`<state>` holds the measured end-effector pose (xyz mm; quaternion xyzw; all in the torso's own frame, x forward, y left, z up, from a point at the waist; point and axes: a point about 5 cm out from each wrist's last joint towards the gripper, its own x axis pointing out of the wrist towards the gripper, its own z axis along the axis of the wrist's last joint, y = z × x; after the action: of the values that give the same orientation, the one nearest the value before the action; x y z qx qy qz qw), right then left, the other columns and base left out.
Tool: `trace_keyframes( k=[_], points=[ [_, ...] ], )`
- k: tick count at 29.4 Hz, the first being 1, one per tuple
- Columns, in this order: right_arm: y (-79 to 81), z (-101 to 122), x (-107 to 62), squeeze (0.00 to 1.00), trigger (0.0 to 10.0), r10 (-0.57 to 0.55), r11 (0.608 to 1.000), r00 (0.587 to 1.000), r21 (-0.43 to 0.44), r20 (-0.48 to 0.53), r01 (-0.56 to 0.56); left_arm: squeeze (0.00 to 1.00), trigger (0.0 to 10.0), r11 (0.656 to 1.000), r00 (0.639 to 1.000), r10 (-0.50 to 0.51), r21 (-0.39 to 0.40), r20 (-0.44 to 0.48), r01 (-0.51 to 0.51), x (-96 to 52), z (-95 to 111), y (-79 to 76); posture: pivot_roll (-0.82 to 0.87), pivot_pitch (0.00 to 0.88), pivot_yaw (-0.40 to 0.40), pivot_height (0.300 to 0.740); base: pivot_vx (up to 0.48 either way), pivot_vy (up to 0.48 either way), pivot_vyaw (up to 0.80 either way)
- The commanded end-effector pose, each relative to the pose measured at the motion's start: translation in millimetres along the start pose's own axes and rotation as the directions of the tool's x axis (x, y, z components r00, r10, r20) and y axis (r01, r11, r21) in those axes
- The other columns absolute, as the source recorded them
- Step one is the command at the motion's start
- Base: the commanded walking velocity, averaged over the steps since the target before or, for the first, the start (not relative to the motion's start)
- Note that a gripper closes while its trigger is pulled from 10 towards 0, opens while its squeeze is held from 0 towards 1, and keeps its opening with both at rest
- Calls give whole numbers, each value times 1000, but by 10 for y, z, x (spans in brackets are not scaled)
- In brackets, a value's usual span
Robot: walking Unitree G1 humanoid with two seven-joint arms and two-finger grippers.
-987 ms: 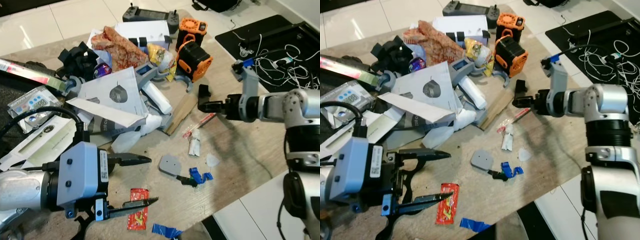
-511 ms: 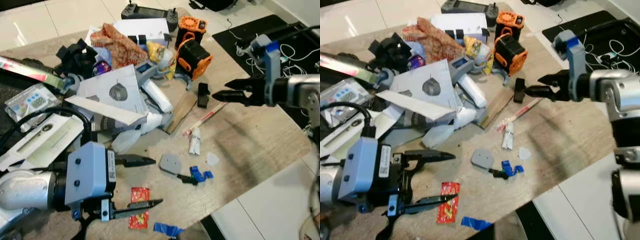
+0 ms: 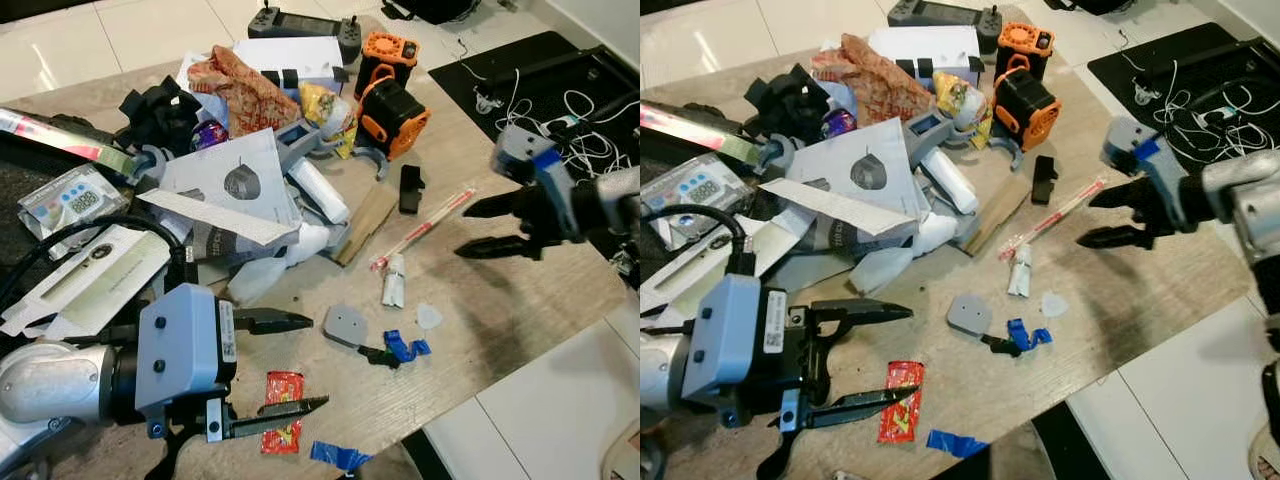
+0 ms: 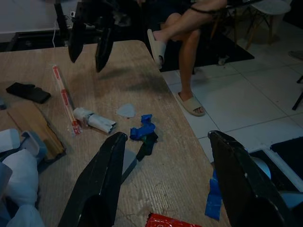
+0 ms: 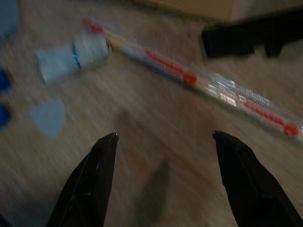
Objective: Picking trash to rubbish bin
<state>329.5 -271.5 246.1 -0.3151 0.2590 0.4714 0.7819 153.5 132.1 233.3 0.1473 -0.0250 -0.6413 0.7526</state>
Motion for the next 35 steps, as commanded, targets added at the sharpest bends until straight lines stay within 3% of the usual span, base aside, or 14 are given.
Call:
trace_keyframes(
  k=[1,5,7,11,12,14,15,16,18,22,25,33,34,35],
  points=[
    [-28,-52,-14,0,10000,-18,999,999,-43,-46,16,0,10000,1000,1000,-28,-6,2,28,17,12,-52,-110,229,-26,740,0,0,0],
    [-131,-130,-6,0,10000,-159,977,980,-164,-123,138,0,10000,1000,1000,-24,-7,2,24,18,13,-53,-109,232,-25,740,0,0,0],
    [-196,-185,-2,0,10000,-271,941,947,-255,-172,223,0,10000,1000,1000,-19,-8,2,19,17,14,-52,-107,234,-24,740,0,0,0],
    [-244,-204,-11,0,10000,-339,918,924,-280,-180,282,0,10000,1000,1000,-16,-9,2,16,16,15,-52,-105,236,-26,740,0,0,0],
    [-350,-202,-54,0,10000,-471,864,865,-287,-172,414,0,10000,1000,1000,-13,-10,4,13,17,17,-54,-103,239,-21,740,0,0,0],
    [-350,-202,-54,0,10000,-471,864,865,-287,-172,414,0,10000,1000,1000,-13,-10,4,13,17,17,-54,-103,239,-21,740,0,0,0],
    [-436,-182,-112,0,8157,-566,810,811,-278,-148,515,0,10000,1000,1000,-12,-12,6,12,19,18,-55,-103,239,-21,740,0,0,0],
    [-465,-170,-139,0,0,-598,789,789,-271,-136,551,0,10000,1000,1000,-12,-13,7,12,20,18,-55,-103,239,-21,740,0,0,0],
    [-480,-163,-154,0,0,-616,777,777,-266,-130,571,0,10000,1000,1000,-12,-14,7,12,19,18,-55,-105,240,-19,740,0,0,0],
    [-568,-159,-211,0,0,-724,680,683,-264,-94,684,0,10000,1000,1000,-11,-13,10,12,26,18,-46,-106,243,-19,740,0,0,0],
    [-572,-155,-145,0,0,-747,653,662,-264,-66,710,0,10000,1000,1000,-10,-14,10,11,25,20,-47,-105,246,-18,740,0,0,0],
    [-521,-75,164,0,0,-734,650,678,-253,34,716,0,10000,1000,1000,6,-9,6,-6,3,34,-32,-92,253,-11,740,0,0,0],
    [-492,-2,305,0,10000,-711,667,698,-232,86,708,0,10000,1000,1000,13,-5,-2,-13,-15,37,-20,-83,256,-9,740,0,0,0],
    [-492,-2,305,0,10000,-711,667,698,-232,86,708,0,10000,1000,1000,13,-5,-2,-13,-15,37,-20,-83,256,-9,740,0,0,0]
  ],
)
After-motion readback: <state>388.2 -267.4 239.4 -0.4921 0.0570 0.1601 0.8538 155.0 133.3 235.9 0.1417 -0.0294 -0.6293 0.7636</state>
